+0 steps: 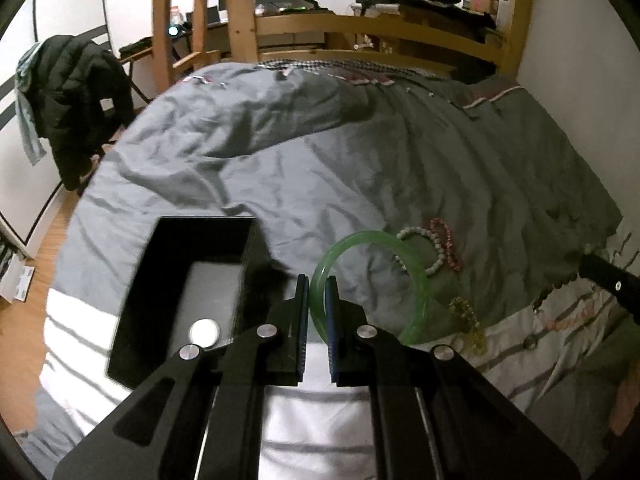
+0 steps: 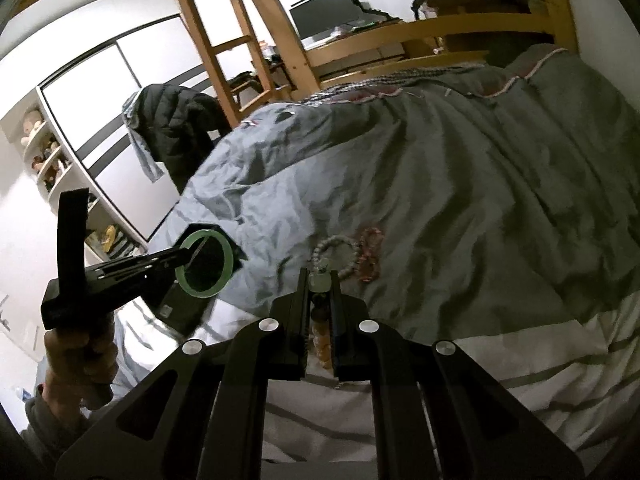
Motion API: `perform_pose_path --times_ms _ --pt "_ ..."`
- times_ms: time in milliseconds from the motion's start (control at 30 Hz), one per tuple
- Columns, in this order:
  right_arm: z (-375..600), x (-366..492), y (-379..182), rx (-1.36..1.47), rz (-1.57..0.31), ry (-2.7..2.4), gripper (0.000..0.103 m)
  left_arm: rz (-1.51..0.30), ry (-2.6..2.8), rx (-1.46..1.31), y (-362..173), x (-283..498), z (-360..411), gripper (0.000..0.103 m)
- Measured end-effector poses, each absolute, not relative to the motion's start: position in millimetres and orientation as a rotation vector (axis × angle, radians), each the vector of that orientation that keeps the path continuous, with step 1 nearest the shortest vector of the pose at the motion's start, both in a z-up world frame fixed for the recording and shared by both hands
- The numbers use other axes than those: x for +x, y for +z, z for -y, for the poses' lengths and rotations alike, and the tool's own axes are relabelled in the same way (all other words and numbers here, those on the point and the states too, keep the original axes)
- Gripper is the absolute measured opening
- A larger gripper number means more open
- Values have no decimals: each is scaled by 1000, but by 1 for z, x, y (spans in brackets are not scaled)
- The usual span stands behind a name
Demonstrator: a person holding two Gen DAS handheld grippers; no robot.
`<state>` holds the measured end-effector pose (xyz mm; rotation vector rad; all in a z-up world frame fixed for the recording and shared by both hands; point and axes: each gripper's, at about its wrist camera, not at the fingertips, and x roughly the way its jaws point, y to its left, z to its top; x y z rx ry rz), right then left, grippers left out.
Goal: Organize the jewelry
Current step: 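Carry the green bangle into the black box and open the left gripper while the right drops its bracelet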
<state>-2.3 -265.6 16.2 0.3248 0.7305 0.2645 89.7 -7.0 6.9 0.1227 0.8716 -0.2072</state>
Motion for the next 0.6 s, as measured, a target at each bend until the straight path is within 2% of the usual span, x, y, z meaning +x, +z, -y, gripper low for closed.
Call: perform_pose_path --times_ms 267,600 --pt "227 16 46 329 -721 345 9 -831 -144 129 28 74 -42 8" --pt "140 64 58 249 -753 434 9 -810 -42 16 37 92 -114 8"
